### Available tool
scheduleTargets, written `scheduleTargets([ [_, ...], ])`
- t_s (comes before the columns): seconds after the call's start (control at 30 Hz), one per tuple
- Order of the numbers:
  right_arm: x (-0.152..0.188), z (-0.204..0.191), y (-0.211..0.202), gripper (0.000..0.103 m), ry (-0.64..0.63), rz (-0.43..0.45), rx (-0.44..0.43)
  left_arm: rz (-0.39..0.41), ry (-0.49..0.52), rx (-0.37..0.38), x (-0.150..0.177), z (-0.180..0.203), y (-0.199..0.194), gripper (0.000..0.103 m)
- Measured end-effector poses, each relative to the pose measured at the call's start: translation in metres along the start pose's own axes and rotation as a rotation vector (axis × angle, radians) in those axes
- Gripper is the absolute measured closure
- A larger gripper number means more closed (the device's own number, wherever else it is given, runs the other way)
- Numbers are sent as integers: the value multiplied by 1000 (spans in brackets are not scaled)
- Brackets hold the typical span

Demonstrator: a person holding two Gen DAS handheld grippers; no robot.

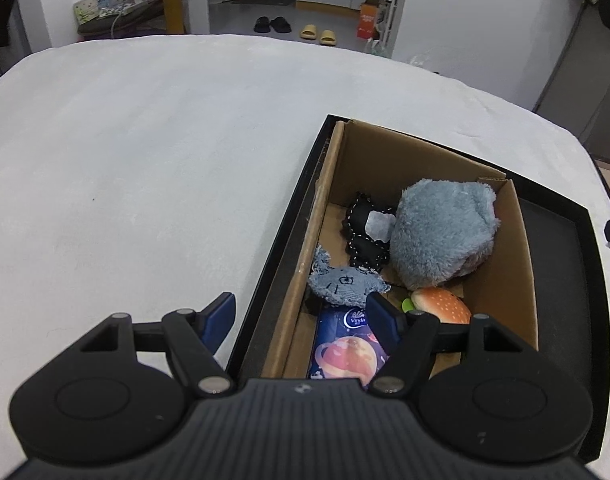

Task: Organize soft objects
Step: 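Carry the white paper ball over the cardboard box with the right tool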

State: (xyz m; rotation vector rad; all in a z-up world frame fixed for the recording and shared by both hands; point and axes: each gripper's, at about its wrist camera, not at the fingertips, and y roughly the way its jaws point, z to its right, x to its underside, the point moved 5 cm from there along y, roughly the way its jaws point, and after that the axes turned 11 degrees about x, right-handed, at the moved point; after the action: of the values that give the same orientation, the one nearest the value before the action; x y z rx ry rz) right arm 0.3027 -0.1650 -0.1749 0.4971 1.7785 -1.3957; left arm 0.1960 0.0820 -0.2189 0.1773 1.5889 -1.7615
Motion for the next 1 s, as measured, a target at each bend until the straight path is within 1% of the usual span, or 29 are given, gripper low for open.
scheduleTargets([
  [0.17, -1, -20, -11, 50, -31, 2, -26, -1, 21, 43, 0, -5, -1, 35],
  [0.23, -1, -25, -14, 49, -23, -7, -52, -7, 20, 64, 0, -7, -1, 36],
  [0.37, 1, -39, -19, 49, -45, -19, -71, -8, 13, 102, -1, -14, -2, 37],
  [0.47, 3, -48, -22, 49, -53, -31, -78, -16, 25, 126, 0, -18, -3, 43],
  [0.53, 4, -54, -25, 49, -64, -37, -83, -25, 29, 142, 1, -20, -3, 52],
  [0.67, 9, -69, -28, 49, -81, -51, -95, -45, 33, 171, 3, -23, -1, 62],
  [0.73, 11, -78, -29, 49, -94, -57, -102, -49, 30, 179, 4, -24, -1, 71],
  [1.0, 14, -107, -29, 49, -133, -76, -123, -79, 28, 220, 9, -28, -2, 87],
])
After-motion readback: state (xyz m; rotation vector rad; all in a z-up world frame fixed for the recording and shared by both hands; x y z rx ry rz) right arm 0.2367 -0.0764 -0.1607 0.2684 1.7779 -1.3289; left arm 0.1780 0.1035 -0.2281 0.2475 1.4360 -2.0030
